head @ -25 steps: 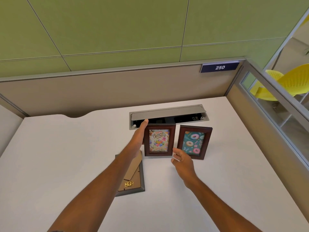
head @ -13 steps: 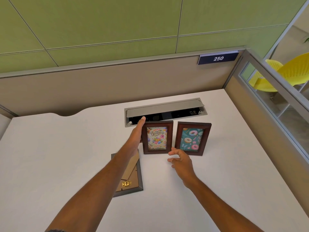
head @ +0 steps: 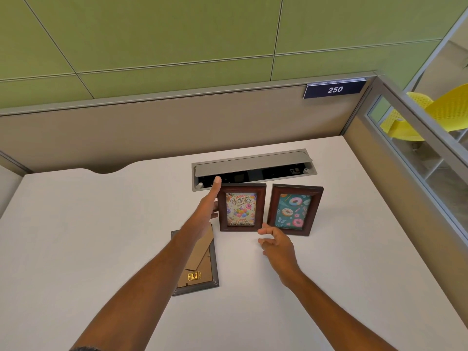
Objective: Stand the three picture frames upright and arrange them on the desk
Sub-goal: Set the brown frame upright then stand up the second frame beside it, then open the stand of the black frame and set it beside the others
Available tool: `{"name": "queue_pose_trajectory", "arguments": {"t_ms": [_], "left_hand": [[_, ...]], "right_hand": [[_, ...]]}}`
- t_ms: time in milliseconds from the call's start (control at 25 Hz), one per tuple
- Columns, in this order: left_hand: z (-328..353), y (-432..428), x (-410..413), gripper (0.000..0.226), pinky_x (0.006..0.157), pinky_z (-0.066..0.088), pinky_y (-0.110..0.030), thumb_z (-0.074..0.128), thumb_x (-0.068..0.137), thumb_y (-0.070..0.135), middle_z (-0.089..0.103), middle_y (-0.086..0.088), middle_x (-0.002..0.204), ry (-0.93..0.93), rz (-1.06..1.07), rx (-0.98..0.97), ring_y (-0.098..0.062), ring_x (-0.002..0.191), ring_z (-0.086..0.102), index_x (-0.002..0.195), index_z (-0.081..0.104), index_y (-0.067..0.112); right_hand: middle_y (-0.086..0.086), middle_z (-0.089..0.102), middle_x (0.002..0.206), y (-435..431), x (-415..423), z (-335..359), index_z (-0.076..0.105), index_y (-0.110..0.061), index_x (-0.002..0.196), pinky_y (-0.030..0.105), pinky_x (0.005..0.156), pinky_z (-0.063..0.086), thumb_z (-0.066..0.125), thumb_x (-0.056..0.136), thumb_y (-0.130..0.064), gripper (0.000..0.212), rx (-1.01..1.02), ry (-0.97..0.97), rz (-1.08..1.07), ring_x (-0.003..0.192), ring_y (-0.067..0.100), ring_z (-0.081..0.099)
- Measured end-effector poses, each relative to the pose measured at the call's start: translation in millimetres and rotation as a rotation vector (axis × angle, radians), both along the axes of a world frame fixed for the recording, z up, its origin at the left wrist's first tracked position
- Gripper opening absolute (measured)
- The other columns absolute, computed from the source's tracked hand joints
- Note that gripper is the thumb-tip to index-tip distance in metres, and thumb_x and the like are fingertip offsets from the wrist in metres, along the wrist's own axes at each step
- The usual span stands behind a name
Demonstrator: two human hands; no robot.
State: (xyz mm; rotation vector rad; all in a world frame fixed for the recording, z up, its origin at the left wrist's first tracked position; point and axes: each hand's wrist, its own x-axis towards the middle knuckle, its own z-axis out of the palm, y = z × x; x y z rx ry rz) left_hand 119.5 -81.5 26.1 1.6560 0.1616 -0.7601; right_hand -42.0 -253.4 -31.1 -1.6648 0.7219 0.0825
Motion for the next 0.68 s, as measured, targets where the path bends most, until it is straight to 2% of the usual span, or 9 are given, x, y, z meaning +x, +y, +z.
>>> {"name": "queue_pose_trajectory", "arguments": {"t_ms": [120, 200, 320, 480, 520, 600, 680], "left_hand": [[-1.2, 13.9, -13.4, 0.105, 0.128, 0.027, -0.055, 0.034, 0.082, 0.094, 0.053, -0.008, 0.165, -0.050, 0.043, -0.015, -0.031, 0.154, 0.047, 0.163, 0.043, 0.029], [-3.5, 27.6, -26.7, 0.104, 0.128, 0.029, -0.054, 0.039, 0.086, 0.093, 0.050, -0.007, 0.167, -0.081, 0.153, -0.009, -0.031, 0.155, 0.045, 0.165, 0.040, 0.024], [-10.0, 57.9, -48.0, 0.086, 0.120, 0.037, -0.049, 0.041, 0.096, 0.082, 0.061, -0.004, 0.154, -0.102, 0.331, -0.002, -0.027, 0.146, 0.054, 0.155, 0.054, 0.021], [-20.1, 109.6, -84.1, 0.071, 0.094, 0.046, -0.036, 0.041, 0.087, 0.090, 0.072, 0.009, 0.119, -0.126, 0.492, 0.130, -0.020, 0.116, 0.065, 0.118, 0.068, 0.032], [-25.2, 121.0, -93.6, 0.070, 0.093, 0.045, -0.036, 0.040, 0.090, 0.089, 0.071, 0.010, 0.117, -0.114, 0.507, 0.173, -0.021, 0.115, 0.063, 0.117, 0.068, 0.032], [-38.0, 139.4, -112.0, 0.070, 0.100, 0.041, -0.042, 0.040, 0.098, 0.082, 0.066, 0.006, 0.126, -0.060, 0.521, 0.246, -0.023, 0.121, 0.058, 0.129, 0.068, 0.026], [-48.8, 149.0, -129.7, 0.068, 0.099, 0.042, -0.045, 0.040, 0.102, 0.077, 0.063, 0.001, 0.126, 0.004, 0.526, 0.311, -0.026, 0.120, 0.058, 0.132, 0.065, 0.020]], "right_hand": [[-0.007, 0.066, 0.142, 1.3, -6.5, 2.5, 0.070, -0.029, 0.117, 0.047, 0.108, 0.059, 0.066, 0.103, -0.007, 0.027, 0.003, 0.014, -0.002, 0.126, 0.020, 0.065], [-0.004, 0.068, 0.135, 4.2, -10.7, 3.4, 0.070, -0.031, 0.120, 0.044, 0.104, 0.062, 0.067, 0.102, -0.008, 0.029, 0.007, 0.031, -0.001, 0.119, 0.018, 0.067], [-0.004, 0.067, 0.136, 15.1, -16.6, 2.9, 0.069, -0.030, 0.124, 0.046, 0.106, 0.061, 0.067, 0.103, -0.010, 0.029, 0.008, 0.038, 0.043, 0.124, 0.022, 0.065], [-0.008, 0.065, 0.135, 37.3, -22.6, 3.0, 0.066, -0.033, 0.122, 0.047, 0.109, 0.059, 0.067, 0.102, -0.012, 0.029, 0.010, 0.068, 0.152, 0.128, 0.021, 0.063], [-0.007, 0.065, 0.136, 43.1, -23.4, 2.6, 0.065, -0.033, 0.123, 0.047, 0.110, 0.058, 0.068, 0.102, -0.013, 0.029, 0.008, 0.091, 0.194, 0.128, 0.020, 0.062], [-0.003, 0.063, 0.141, 56.1, -25.2, 0.8, 0.062, -0.028, 0.130, 0.047, 0.111, 0.057, 0.071, 0.101, -0.017, 0.032, 0.007, 0.154, 0.291, 0.128, 0.020, 0.062], [0.000, 0.061, 0.145, 70.7, -26.8, -0.6, 0.058, -0.024, 0.137, 0.046, 0.111, 0.057, 0.073, 0.100, -0.020, 0.040, 0.016, 0.209, 0.367, 0.128, 0.022, 0.062]]}}
